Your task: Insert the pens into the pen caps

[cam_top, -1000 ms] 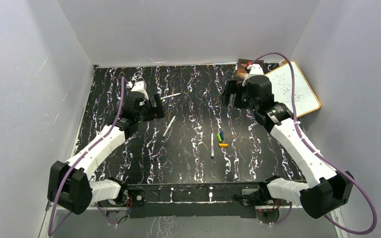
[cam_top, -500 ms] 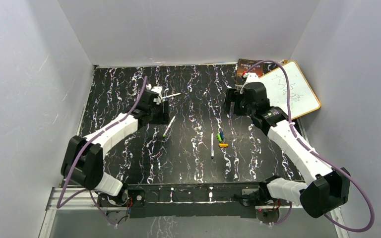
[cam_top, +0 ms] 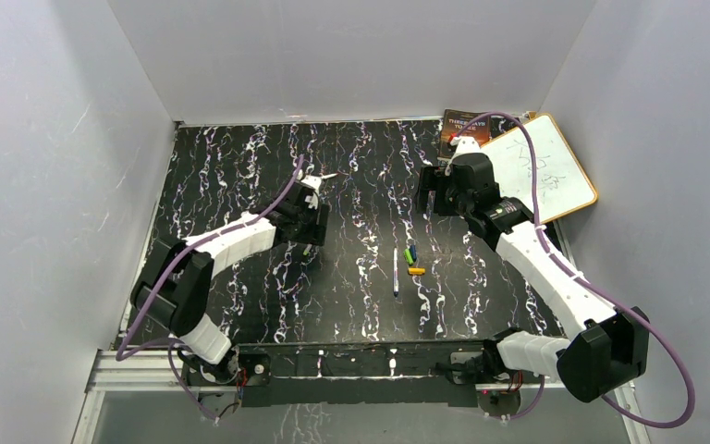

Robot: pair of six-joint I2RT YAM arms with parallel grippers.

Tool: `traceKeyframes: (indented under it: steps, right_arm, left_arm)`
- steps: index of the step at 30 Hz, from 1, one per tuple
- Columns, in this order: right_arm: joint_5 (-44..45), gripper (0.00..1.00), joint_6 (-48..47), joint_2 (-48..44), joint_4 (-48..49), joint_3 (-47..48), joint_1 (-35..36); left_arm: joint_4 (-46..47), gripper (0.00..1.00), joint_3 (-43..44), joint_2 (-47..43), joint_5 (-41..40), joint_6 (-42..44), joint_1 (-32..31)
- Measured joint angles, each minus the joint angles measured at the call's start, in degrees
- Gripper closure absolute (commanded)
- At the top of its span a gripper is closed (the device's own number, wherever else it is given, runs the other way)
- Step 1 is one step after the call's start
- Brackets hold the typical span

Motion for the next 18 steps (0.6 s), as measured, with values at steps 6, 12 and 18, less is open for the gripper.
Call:
traceKeyframes:
  steps: [6, 12, 18]
  right_arm:
    - [0.0, 0.26, -0.1, 0.0, 0.0, 0.0, 0.0]
    - [0.0, 0.28, -0.3, 0.0, 0.0, 0.0, 0.0]
    - [0.1, 0.28, -0.4, 0.0, 0.0, 0.0, 0.0]
  left_arm:
    - [0.1, 0.43, 0.0, 1.7, -3.8, 1.1, -0.8]
    - [0.2, 0.48, 0.0, 4.2, -6.5, 1.6, -2.4]
    - [0.9, 0.57, -0.2, 4.6, -8.0, 1.6, -2.8]
